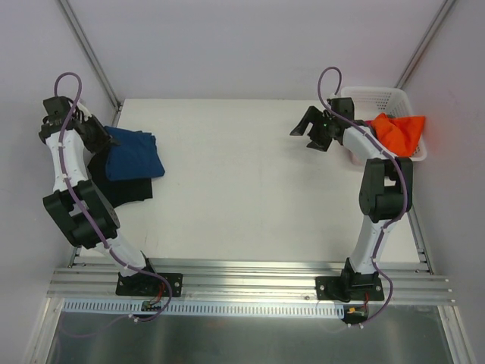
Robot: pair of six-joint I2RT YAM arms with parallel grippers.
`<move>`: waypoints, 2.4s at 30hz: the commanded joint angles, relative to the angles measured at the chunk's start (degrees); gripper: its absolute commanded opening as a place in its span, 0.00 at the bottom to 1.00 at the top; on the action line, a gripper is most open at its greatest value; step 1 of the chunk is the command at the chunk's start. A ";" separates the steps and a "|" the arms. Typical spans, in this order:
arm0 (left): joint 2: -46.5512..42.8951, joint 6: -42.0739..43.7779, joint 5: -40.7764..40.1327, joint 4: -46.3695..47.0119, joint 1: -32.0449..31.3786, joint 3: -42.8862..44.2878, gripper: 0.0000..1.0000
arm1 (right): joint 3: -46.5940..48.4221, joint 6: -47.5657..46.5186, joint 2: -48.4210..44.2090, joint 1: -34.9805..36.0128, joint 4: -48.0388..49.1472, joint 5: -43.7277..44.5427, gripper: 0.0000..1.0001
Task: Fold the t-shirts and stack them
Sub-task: Neatly place the folded tshirt to the corner
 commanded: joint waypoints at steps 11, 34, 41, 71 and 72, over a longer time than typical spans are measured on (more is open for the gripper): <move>-8.31 -0.34 4.49 -1.54 -5.24 1.02 0.00 | 2.10 0.37 -2.56 2.17 1.49 0.42 0.90; -3.04 3.88 -4.38 -7.43 1.44 0.85 0.00 | 1.31 0.89 -2.11 3.41 2.89 -0.10 0.90; 0.30 4.93 -8.60 -7.26 3.10 -0.38 0.00 | -0.36 0.90 -2.64 3.05 3.42 -0.28 0.90; 16.47 7.83 -21.52 -2.25 1.61 10.86 0.00 | -5.89 -1.30 -6.33 2.09 2.37 1.39 0.91; 16.91 8.10 -21.53 -1.98 1.35 11.13 0.00 | -5.98 -1.30 -6.42 2.09 2.45 1.48 0.91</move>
